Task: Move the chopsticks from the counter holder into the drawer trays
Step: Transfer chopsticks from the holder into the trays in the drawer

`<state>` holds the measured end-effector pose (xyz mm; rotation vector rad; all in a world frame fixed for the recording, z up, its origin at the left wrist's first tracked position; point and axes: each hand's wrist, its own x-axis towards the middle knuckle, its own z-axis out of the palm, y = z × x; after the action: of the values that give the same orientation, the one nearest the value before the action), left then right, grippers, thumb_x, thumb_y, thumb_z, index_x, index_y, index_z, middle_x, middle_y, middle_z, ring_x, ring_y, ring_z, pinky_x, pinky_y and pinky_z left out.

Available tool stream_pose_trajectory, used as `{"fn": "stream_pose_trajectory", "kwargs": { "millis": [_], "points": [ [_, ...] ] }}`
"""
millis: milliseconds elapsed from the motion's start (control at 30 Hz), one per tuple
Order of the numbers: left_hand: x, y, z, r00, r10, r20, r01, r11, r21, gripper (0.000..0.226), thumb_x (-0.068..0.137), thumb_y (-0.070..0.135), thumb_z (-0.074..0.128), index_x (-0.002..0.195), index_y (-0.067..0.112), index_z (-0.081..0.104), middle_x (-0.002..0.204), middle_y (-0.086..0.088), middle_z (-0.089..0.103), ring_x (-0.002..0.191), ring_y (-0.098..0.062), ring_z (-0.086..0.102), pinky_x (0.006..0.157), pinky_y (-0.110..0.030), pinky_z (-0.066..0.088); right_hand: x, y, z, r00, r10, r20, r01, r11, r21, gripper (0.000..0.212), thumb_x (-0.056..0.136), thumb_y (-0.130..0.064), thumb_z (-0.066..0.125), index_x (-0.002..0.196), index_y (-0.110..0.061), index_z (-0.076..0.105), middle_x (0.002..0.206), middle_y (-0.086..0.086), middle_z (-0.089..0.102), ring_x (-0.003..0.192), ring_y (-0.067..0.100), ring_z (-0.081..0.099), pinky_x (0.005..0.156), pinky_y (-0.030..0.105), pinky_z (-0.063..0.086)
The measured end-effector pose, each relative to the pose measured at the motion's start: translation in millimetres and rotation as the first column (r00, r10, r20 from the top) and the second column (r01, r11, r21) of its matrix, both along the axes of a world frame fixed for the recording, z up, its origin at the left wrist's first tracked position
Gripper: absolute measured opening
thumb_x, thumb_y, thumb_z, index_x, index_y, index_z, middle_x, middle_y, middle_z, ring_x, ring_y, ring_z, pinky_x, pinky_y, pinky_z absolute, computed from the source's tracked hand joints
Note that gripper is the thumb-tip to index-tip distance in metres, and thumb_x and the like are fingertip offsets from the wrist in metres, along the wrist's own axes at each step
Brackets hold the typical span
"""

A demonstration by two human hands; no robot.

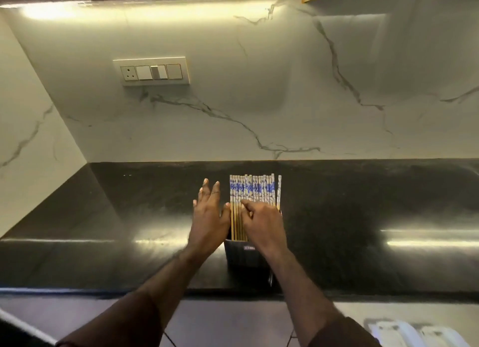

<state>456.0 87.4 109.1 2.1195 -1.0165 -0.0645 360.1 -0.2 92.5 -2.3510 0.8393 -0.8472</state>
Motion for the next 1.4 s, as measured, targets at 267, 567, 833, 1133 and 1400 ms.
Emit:
{"fn": "stream_pose_trajectory", "kwargs": {
  "millis": [267,567,833,1133,1400],
  "points": [
    [59.6,-63.3,-22.9,0.836,0.045,-0.547,-0.139,0.982,-0.131,0.055,0.093,0.02,0.061,0.144,0.015,0.04,0.152,-0.004,0.039,0.137,-0.02,0.039,0.111,-0.036,0.035,44.3,-24.1,-21.4,0.998,0.035,-0.055,-0.029,0.993,0.114,0.029,0.099,-0.029,0.05,0.119,-0.015,0.066,0.1,0.003,0.073,0.082,0.01,0.065,0.076,0.017,0.051],
    [68.9,-84.2,-31.4,0.696,-0.147,-0.703,-0.136,0.934,-0.33,0.017,0.081,0.003,0.072,0.097,0.01,0.075,0.089,-0.004,0.078,0.087,-0.018,0.074,0.076,-0.028,0.059,43.8,-19.4,-28.0,0.998,0.003,-0.065,0.009,0.984,0.176,0.032,0.099,-0.029,0.05,0.129,-0.022,0.059,0.107,-0.004,0.07,0.089,0.006,0.063,0.083,0.02,0.053],
    [70.3,-62.4,5.7,0.714,-0.212,-0.667,-0.149,0.885,-0.441,0.024,0.079,-0.001,0.072,0.102,-0.001,0.07,0.081,-0.006,0.077,0.075,-0.019,0.074,0.067,-0.028,0.061,38.2,-14.6,-11.2,1.0,0.017,-0.003,-0.016,0.987,0.159,0.033,0.095,-0.034,0.057,0.124,-0.02,0.063,0.109,0.0,0.071,0.095,0.01,0.064,0.085,0.024,0.053],
    [57.1,-8.6,143.1,0.752,-0.458,-0.473,0.044,0.752,-0.658,0.02,0.077,0.005,0.071,0.095,0.015,0.071,0.087,-0.001,0.078,0.081,-0.017,0.075,0.064,-0.021,0.057,10.6,26.0,48.9,0.98,0.09,0.178,-0.134,0.958,0.254,0.032,0.093,-0.021,0.061,0.125,-0.02,0.062,0.106,-0.003,0.073,0.083,0.002,0.067,0.077,0.019,0.057],
    [-13.6,19.6,143.5,0.559,-0.589,-0.584,0.094,0.745,-0.661,0.032,0.062,0.017,0.077,0.093,0.01,0.073,0.089,-0.008,0.077,0.084,-0.022,0.075,0.065,-0.027,0.059,-97.8,74.5,65.2,0.94,0.006,0.341,-0.251,0.689,0.68,0.025,0.087,-0.015,0.07,0.112,-0.015,0.07,0.097,0.004,0.076,0.084,0.018,0.074,0.072,0.027,0.059]
  ]
}}
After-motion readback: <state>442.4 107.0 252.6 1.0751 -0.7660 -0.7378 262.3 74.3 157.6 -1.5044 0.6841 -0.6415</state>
